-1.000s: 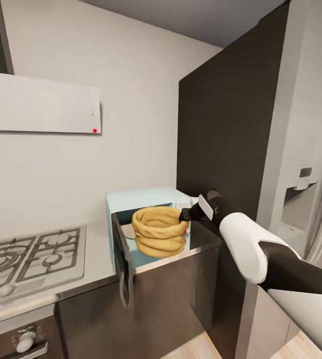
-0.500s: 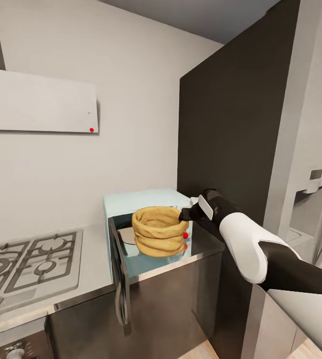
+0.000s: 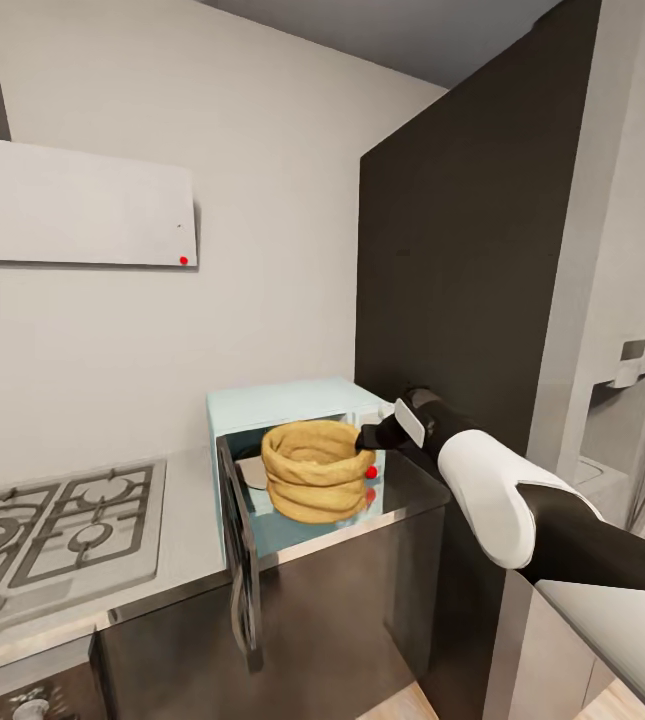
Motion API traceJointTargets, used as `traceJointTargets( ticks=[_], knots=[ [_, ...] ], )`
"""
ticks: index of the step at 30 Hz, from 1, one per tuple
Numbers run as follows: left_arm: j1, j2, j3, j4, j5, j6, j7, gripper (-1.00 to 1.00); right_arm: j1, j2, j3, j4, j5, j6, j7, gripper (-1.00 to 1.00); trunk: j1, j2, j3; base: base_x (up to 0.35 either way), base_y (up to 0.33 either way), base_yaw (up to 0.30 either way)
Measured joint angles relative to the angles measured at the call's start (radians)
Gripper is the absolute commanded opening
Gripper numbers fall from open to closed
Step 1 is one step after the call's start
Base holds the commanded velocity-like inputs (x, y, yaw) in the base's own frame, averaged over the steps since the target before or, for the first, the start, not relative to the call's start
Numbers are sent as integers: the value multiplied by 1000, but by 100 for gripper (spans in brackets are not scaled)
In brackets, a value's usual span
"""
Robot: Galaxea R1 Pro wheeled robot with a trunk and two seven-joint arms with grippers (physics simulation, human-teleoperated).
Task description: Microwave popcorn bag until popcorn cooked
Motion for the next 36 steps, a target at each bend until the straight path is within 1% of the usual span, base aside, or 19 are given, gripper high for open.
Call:
traceJointTargets(
  ticks=[9, 13, 17, 18, 19, 20, 21, 22, 30, 31, 32, 36],
  knots=[
    [0, -1, 0, 0, 0, 0, 0, 100, 0, -2, 0, 4, -1, -11, 1, -100, 0, 0, 0, 4, 0, 0],
    [0, 0, 0, 0, 1, 0, 0, 100, 0, -2, 1, 15, -1, -14, 1, -100, 0, 0, 0, 130, 0, 0],
    [0, 0, 0, 0, 1, 0, 0, 100, 0, -3, 2, 57, 2, -73, 3, -100, 0, 0, 0, 188, 0, 0],
    [0, 0, 0, 0, 2, 0, 0, 100, 0, -3, 12, 62, -6, -80, 4, -100, 0, 0, 0, 193, 0, 0],
    [0, 0, 0, 0, 2, 0, 0, 100, 0, -3, 27, 64, -23, -61, 4, -100, 0, -1, 0, 191, 0, 0],
    [0, 0, 0, 0, 2, 0, 0, 100, 0, -3, 21, 65, -25, -40, 4, -100, 0, 0, 0, 188, 0, 0],
    [0, 0, 0, 0, 1, 0, 0, 100, 0, -3, 29, 79, 0, -84, 4, -100, 0, 0, 0, 176, 0, 0],
    [0, 0, 0, 0, 1, 0, 0, 100, 0, -3, 30, 80, 3, -87, 3, -100, 0, 0, 0, 111, 0, 0],
    [0, 0, 0, 0, 1, 0, 0, 100, 1, -2, 34, 80, 8, -90, 4, -100, 0, 0, 0, 16, 0, 0],
    [0, 0, 0, 0, 1, 0, 0, 100, 0, -3, 17, 86, 11, -91, 2, -100, 0, 0, 0, 0, 0, 0],
    [0, 0, 0, 0, 1, 0, 0, 100, 0, -2, 6, 93, 5, -92, 1, -100, 0, 0, 0, 0, 0, 0],
    [0, 0, 0, 0, 1, 0, 0, 100, 0, -2, 2, 112, 1, -114, 3, -100, 0, 0, 0, 0, 0, 0]
  ],
)
